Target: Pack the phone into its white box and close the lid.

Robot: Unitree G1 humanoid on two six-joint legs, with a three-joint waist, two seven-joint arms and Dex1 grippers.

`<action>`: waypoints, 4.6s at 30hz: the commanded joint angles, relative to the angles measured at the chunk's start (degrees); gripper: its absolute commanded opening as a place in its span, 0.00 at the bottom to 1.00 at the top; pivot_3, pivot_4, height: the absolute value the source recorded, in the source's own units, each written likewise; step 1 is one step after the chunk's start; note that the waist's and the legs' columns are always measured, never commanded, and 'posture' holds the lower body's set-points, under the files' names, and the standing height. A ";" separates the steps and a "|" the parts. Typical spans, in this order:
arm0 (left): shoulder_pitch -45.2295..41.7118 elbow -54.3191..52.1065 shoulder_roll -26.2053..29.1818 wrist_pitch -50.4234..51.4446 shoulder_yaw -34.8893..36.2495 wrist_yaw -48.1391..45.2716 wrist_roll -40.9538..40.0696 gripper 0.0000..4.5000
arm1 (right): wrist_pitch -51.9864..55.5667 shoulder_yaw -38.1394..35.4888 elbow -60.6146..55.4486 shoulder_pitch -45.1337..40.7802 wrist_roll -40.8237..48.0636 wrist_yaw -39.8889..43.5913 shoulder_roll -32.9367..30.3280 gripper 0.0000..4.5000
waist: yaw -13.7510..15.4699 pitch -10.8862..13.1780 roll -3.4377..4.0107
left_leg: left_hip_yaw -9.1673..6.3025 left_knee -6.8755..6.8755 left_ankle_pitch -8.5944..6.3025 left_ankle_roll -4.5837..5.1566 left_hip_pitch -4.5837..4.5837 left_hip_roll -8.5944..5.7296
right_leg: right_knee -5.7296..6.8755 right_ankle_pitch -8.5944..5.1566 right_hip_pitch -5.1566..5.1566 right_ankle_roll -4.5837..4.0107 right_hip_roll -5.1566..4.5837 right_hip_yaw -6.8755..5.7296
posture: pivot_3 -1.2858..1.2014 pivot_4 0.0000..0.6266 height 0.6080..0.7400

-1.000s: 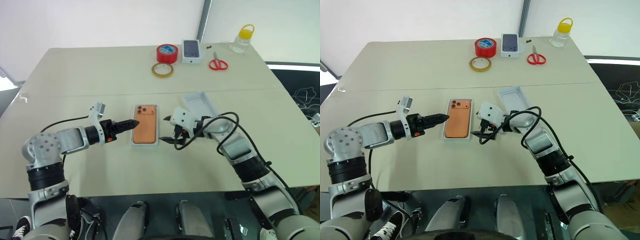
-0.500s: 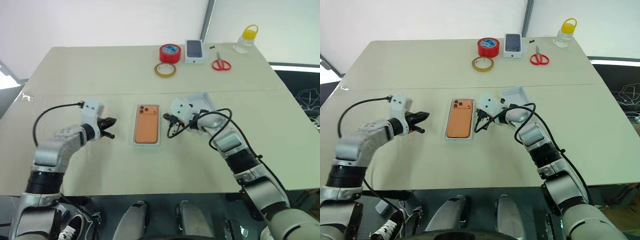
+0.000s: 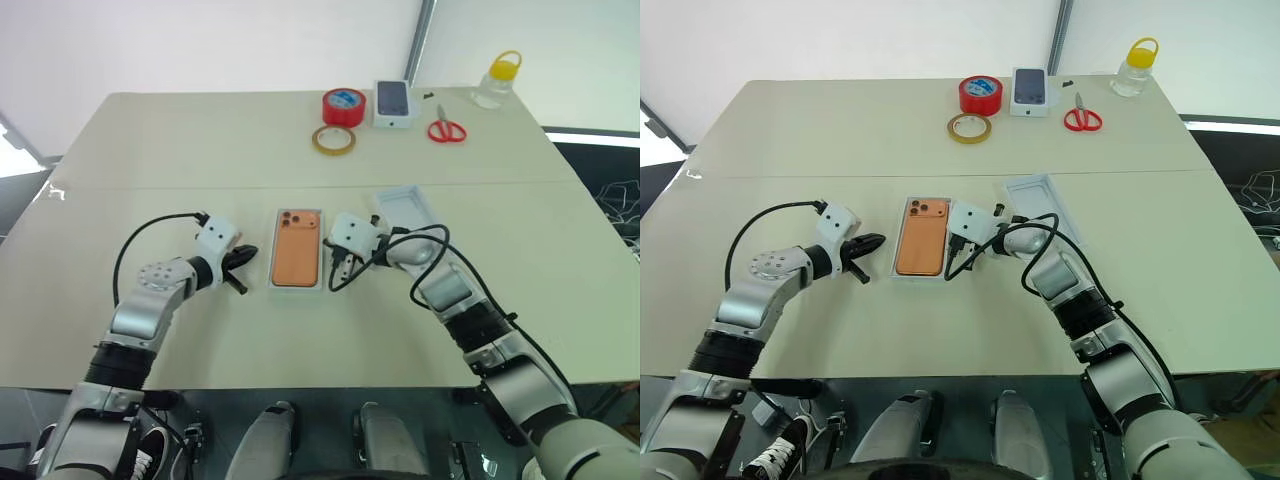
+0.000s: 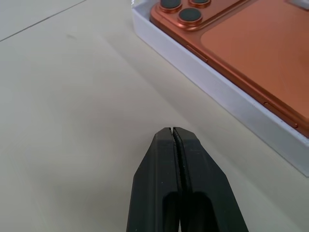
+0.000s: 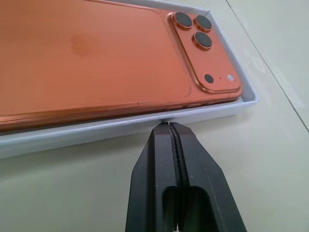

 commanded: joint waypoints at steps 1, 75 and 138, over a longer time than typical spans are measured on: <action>-0.36 -1.76 -2.80 2.61 -2.36 -1.98 -0.54 0.01 | -0.30 -0.21 -3.46 0.80 0.42 1.63 -0.51 0.00 | 0.09 0.00 0.00 | 0.00 0.00 -0.01 0.01 0.00 -0.01 | 0.00 0.00 0.01 0.00 -0.01 0.00 | 0.52 0.24 1.00; -2.34 -10.04 -3.22 -5.45 4.19 -18.55 -6.71 0.99 | 51.76 -8.58 -19.13 -3.24 11.31 4.48 -22.26 1.00 | 0.07 0.09 0.05 | -0.03 0.38 -0.14 0.23 -0.02 -0.01 | -0.08 -0.05 0.26 0.07 -0.06 -0.09 | 0.52 0.24 1.00; 5.62 -17.98 -11.01 -5.65 2.10 -2.51 -6.59 1.00 | 63.44 -18.63 1.46 -19.76 19.04 -17.49 -11.35 0.01 | 0.00 0.11 0.10 | 0.01 0.32 -0.17 0.28 -0.06 -0.03 | -0.06 -0.04 0.17 0.06 -0.05 -0.05 | 0.52 0.24 1.00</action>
